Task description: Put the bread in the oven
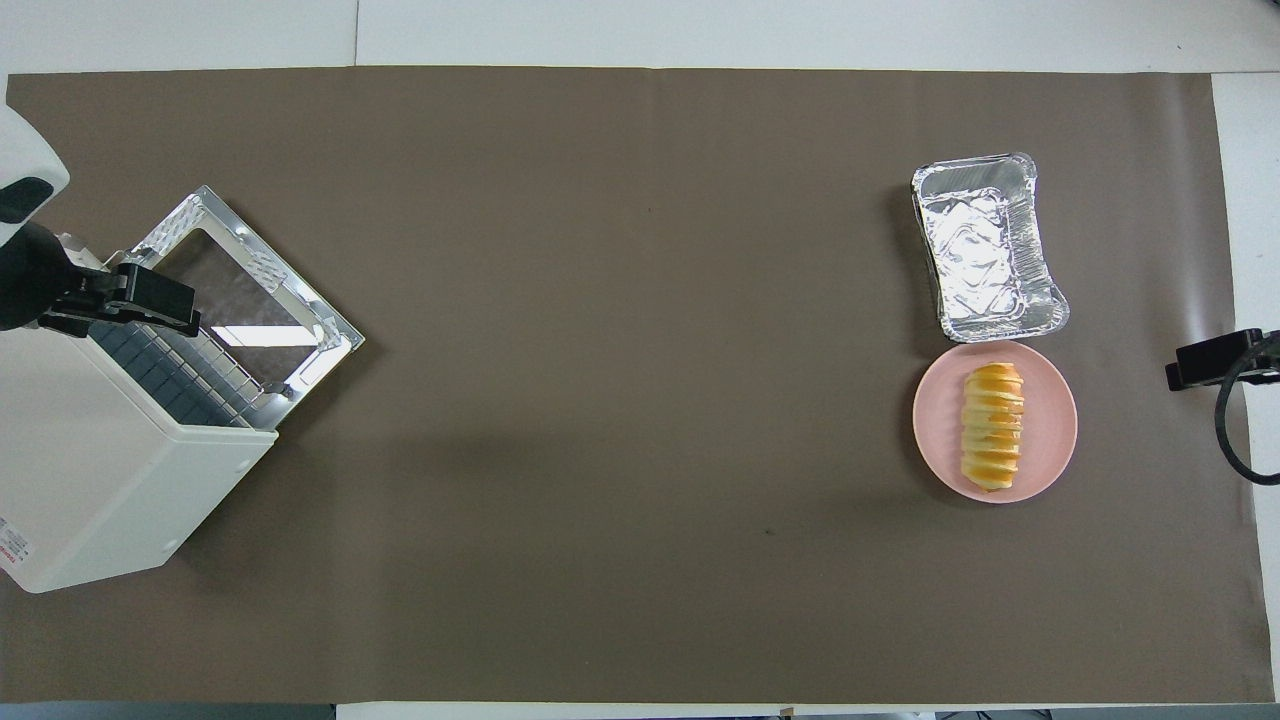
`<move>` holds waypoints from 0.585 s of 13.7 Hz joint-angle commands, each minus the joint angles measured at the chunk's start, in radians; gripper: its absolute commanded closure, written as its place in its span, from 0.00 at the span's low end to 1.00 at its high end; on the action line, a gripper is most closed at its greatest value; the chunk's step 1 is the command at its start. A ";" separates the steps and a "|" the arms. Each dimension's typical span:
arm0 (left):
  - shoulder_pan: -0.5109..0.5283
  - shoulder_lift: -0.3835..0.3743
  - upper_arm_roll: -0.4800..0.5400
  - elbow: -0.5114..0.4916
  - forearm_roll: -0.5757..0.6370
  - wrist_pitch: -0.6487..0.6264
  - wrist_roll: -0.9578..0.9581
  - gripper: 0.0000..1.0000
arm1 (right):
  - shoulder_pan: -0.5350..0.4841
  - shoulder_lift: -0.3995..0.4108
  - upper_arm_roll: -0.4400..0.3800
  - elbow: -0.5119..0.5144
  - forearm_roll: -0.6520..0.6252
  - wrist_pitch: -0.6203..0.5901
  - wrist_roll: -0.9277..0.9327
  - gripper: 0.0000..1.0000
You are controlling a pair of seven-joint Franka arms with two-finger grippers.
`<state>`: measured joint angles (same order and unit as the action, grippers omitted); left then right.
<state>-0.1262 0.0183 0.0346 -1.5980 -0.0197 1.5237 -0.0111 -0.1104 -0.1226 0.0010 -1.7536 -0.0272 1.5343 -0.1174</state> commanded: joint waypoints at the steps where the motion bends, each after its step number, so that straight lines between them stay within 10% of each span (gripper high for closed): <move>1: 0.011 -0.028 -0.007 -0.034 0.001 0.020 0.010 0.00 | 0.000 -0.014 0.005 -0.017 -0.005 -0.010 0.025 0.00; 8: 0.011 -0.028 -0.007 -0.034 0.001 0.018 0.010 0.00 | 0.001 -0.069 0.007 -0.156 -0.003 0.080 0.035 0.00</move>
<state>-0.1261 0.0183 0.0346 -1.5980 -0.0197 1.5237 -0.0111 -0.1102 -0.1341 0.0013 -1.7953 -0.0270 1.5423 -0.1163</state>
